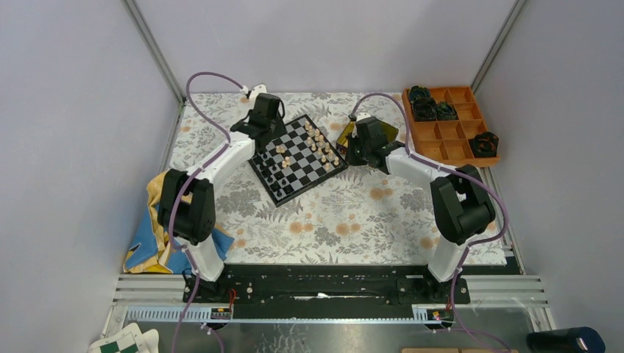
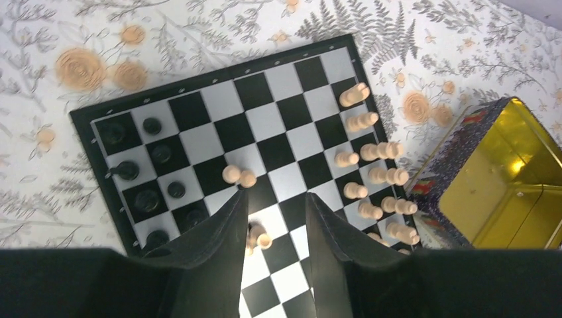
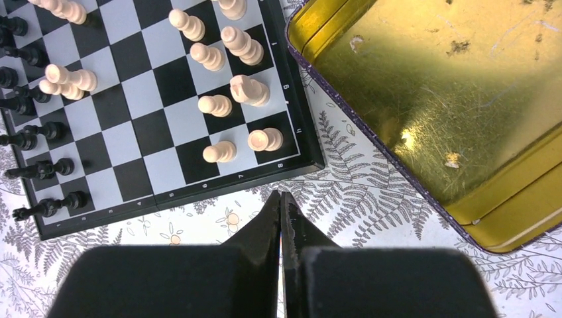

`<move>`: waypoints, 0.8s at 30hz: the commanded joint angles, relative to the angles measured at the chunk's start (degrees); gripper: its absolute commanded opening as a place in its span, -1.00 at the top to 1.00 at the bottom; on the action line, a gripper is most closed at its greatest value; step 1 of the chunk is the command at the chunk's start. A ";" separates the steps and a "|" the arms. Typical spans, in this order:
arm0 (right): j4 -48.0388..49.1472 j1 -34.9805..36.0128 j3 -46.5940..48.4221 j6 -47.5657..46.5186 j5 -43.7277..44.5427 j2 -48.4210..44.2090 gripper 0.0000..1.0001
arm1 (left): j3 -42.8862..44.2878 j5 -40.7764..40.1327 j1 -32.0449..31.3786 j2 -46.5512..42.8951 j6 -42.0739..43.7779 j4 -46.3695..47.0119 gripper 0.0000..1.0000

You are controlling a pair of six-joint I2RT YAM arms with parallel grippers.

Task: Set up the chess pieces on the board
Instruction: Move the storage box to the center of the board.

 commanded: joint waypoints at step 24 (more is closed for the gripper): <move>1.05 -3.04 9.62 -0.53 1.67 11.21 1.00 | -18.21 -6.26 3.47 -17.45 -3.75 -0.68 0.07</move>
